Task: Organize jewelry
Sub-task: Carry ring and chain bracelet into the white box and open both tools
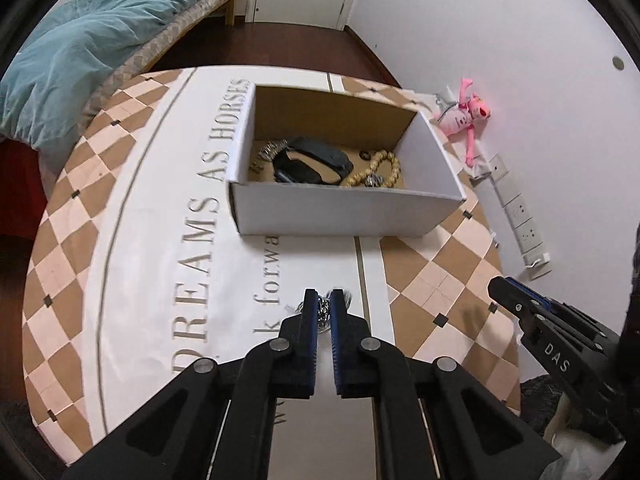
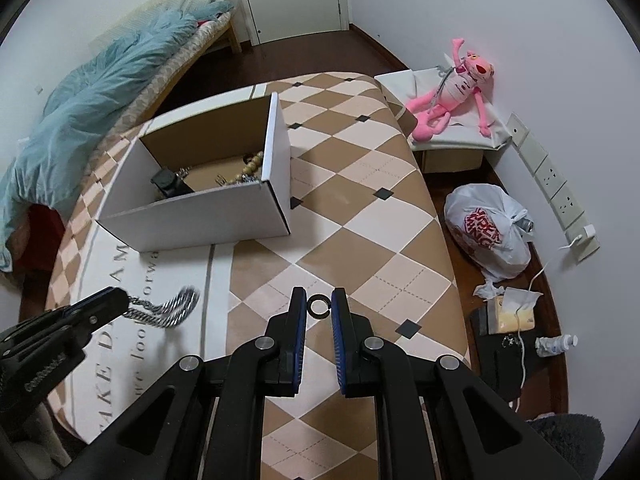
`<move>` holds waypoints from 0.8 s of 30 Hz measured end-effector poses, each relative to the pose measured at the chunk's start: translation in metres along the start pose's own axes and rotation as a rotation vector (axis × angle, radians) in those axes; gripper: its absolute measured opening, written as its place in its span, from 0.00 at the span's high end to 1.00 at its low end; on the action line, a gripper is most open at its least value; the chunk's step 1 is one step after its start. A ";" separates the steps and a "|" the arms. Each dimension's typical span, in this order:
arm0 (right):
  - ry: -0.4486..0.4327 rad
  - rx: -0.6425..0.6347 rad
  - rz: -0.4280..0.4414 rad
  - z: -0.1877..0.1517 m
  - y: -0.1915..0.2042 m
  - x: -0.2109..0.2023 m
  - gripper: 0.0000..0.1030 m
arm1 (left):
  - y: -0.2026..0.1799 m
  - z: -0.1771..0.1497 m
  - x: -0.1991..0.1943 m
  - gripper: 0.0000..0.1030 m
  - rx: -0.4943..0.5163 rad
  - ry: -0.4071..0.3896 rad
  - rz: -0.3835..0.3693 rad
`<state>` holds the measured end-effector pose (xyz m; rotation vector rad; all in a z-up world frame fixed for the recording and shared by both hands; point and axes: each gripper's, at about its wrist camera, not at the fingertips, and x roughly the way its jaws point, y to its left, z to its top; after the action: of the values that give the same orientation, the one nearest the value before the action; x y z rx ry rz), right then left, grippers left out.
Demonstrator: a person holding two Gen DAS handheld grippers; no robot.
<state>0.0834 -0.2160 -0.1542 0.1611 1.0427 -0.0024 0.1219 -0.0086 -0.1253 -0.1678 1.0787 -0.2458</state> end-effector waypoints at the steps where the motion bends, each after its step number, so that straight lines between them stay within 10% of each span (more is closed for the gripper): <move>1: -0.009 0.003 0.006 0.001 0.000 -0.004 0.88 | 0.001 0.001 -0.004 0.97 -0.001 -0.006 -0.006; 15: -0.090 -0.044 0.160 0.060 0.027 -0.060 0.88 | -0.022 0.077 -0.102 0.97 0.075 -0.205 -0.140; 24: 0.067 -0.084 0.221 0.134 0.055 -0.006 0.88 | -0.008 0.141 -0.055 0.97 0.073 -0.121 -0.081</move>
<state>0.1992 -0.1803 -0.0756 0.2003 1.0855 0.2487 0.2215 0.0018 -0.0108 -0.1586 0.9427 -0.3433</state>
